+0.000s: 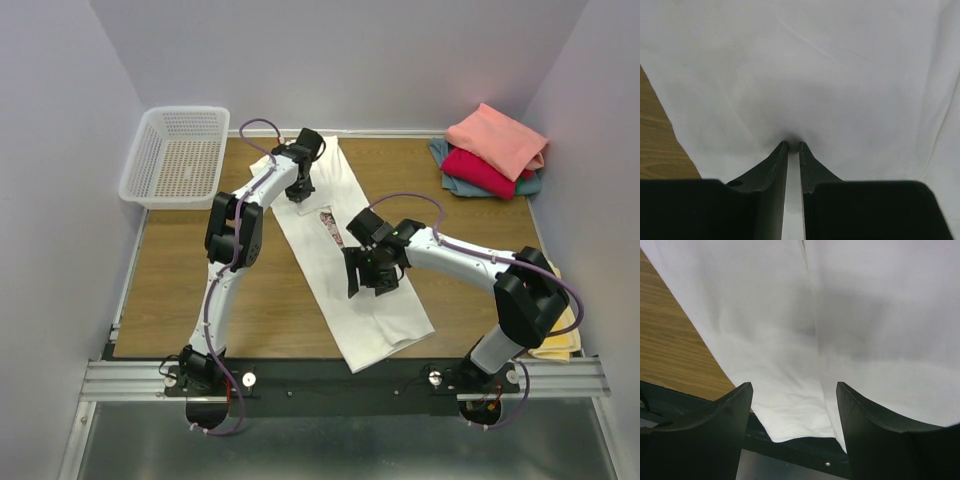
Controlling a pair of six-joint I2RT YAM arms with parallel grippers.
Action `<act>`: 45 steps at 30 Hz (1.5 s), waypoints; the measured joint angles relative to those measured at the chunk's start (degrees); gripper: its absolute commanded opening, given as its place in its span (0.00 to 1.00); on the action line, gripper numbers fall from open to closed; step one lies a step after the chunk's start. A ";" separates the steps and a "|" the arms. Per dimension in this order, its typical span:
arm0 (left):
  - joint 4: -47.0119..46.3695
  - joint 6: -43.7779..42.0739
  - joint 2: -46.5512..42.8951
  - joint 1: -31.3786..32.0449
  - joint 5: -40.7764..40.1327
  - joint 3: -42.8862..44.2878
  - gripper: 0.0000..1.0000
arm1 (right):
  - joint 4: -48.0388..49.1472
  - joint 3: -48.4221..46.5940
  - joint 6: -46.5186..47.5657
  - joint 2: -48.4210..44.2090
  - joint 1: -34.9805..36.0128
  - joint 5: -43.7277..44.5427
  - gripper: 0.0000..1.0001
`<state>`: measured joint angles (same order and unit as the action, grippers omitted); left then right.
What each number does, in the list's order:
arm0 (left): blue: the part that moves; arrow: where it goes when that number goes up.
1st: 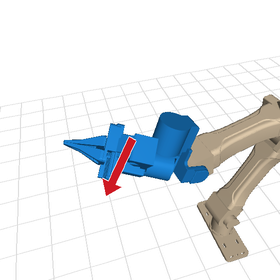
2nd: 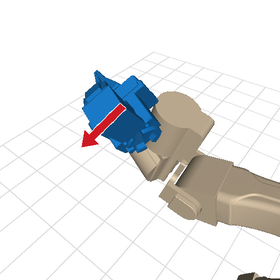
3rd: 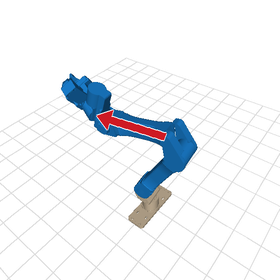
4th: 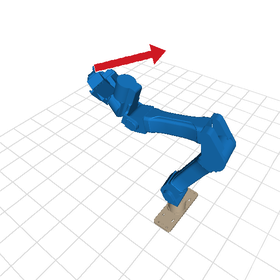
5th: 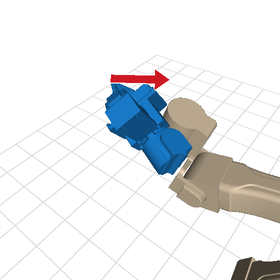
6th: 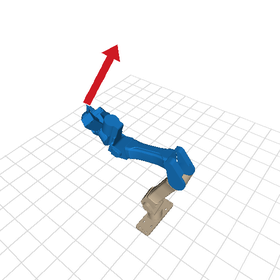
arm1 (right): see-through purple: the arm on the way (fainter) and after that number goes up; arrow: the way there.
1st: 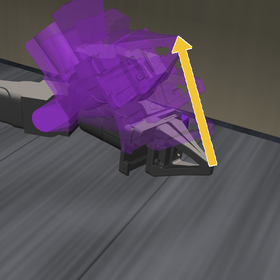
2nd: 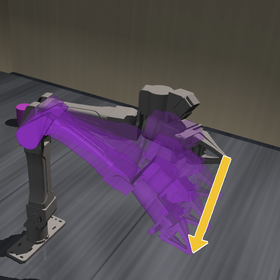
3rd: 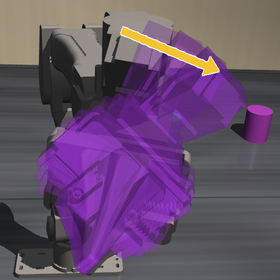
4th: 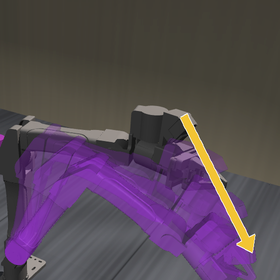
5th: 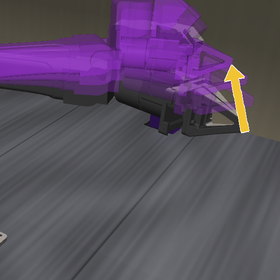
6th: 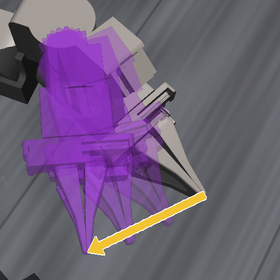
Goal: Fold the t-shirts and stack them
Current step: Fold the tshirt
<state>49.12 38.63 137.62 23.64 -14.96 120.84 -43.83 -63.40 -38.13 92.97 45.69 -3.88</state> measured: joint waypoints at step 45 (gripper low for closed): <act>-32.00 -2.99 6.43 -8.20 35.91 7.87 0.25 | -4.24 1.81 12.35 7.87 -0.04 0.50 0.80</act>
<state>17.12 35.64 144.05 15.44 20.95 128.70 -48.07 -61.58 -25.78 100.84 45.65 -3.38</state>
